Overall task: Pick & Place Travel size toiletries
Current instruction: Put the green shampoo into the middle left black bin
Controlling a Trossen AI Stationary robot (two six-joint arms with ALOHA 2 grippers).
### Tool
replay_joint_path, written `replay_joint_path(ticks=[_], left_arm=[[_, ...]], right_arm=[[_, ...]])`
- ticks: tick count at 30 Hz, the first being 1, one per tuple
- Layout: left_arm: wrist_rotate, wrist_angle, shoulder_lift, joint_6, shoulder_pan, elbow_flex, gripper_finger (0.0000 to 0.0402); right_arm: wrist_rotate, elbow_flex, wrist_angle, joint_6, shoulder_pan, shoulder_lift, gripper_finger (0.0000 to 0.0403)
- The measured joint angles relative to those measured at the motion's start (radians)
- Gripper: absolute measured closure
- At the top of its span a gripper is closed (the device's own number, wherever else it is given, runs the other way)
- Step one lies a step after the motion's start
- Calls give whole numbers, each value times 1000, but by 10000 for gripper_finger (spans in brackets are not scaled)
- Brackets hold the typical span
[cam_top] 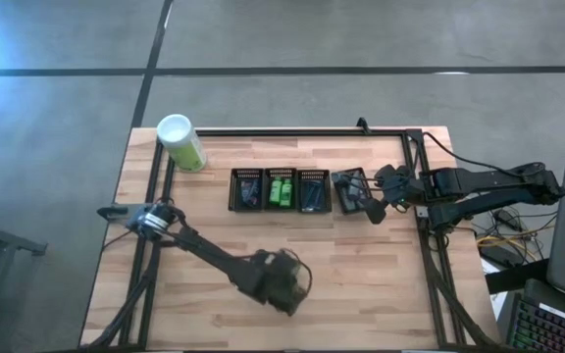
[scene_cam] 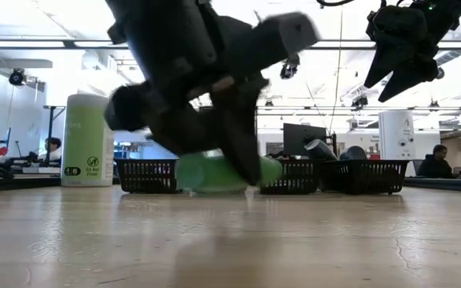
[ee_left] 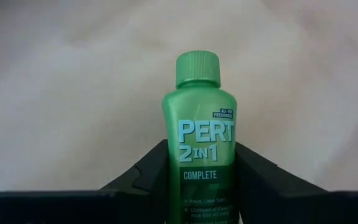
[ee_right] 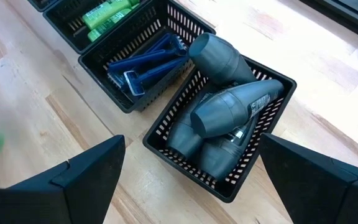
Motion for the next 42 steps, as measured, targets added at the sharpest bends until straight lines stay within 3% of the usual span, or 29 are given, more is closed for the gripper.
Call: replay_joint_path(ticks=[4,8,14,19,22,31,35,42], left_arm=[[-73,-102,-29,-217,46,1,261],[-99,-86,-90,-265,143,2,261],[-62,-83,-168,-112,343,4,261],[111,-60,-182,74,501,-5,262],[156,-57,-185,99,558,-47,262],[156,66,-201,-13,604,-201,262],[96,96,-201,-31,599,-212,259],[15,87,-201,-25,592,-207,205]], right_arm=[[0,0,-1,-1,0,0,35],[0,0,-1,-5,0,0,35],[0,0,-4,-14,0,0,35],[-1,0,-7,-14,0,0,35],[-2,0,-10,-13,0,0,35],[-4,0,-34,-1,0,0,35],[-4,0,-34,0,0,0,35],[-4,0,-33,0,0,0,35]])
